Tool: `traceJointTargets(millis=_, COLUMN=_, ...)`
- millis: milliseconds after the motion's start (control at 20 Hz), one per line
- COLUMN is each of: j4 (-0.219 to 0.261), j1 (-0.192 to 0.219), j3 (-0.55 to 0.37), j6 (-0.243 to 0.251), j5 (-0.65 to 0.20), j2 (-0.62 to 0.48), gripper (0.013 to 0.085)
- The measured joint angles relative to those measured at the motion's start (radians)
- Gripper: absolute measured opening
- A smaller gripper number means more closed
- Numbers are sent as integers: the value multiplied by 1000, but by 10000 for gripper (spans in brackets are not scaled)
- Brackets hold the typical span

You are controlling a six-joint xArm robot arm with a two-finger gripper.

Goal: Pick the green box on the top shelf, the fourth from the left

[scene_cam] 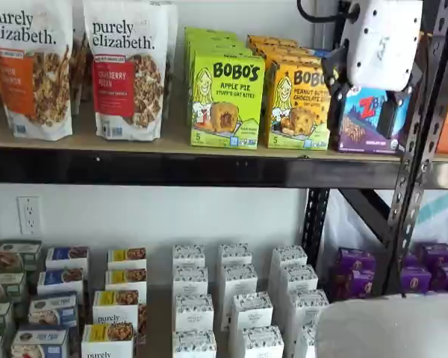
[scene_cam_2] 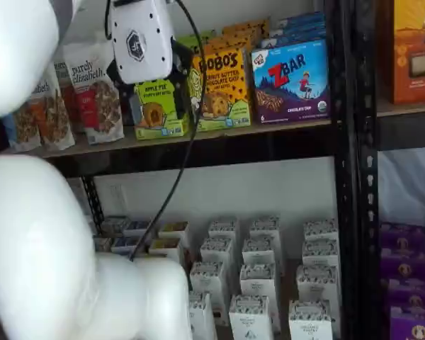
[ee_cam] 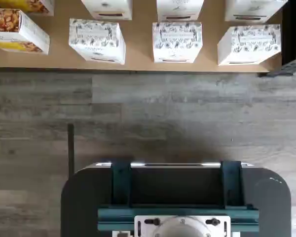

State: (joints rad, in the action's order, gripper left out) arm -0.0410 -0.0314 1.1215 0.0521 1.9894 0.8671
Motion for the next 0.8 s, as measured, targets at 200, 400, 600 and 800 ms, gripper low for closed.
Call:
traceJointTargets(millis=200, j4=-101, j1=89, j3=-41, j6=-54, j5=-70, j2=45, gripper=850)
traceJointTargets(millis=400, j4=-102, j1=86, j3=-41, j6=-52, j5=-69, j2=46, gripper=850)
traceJointTargets(millis=600, j4=-100, j1=80, j3=-45, j6=-47, j5=-77, j2=51, gripper=850)
traceJointTargets(millis=800, j4=-96, j1=64, j3=-47, j6=-34, j5=-87, j2=54, gripper=850)
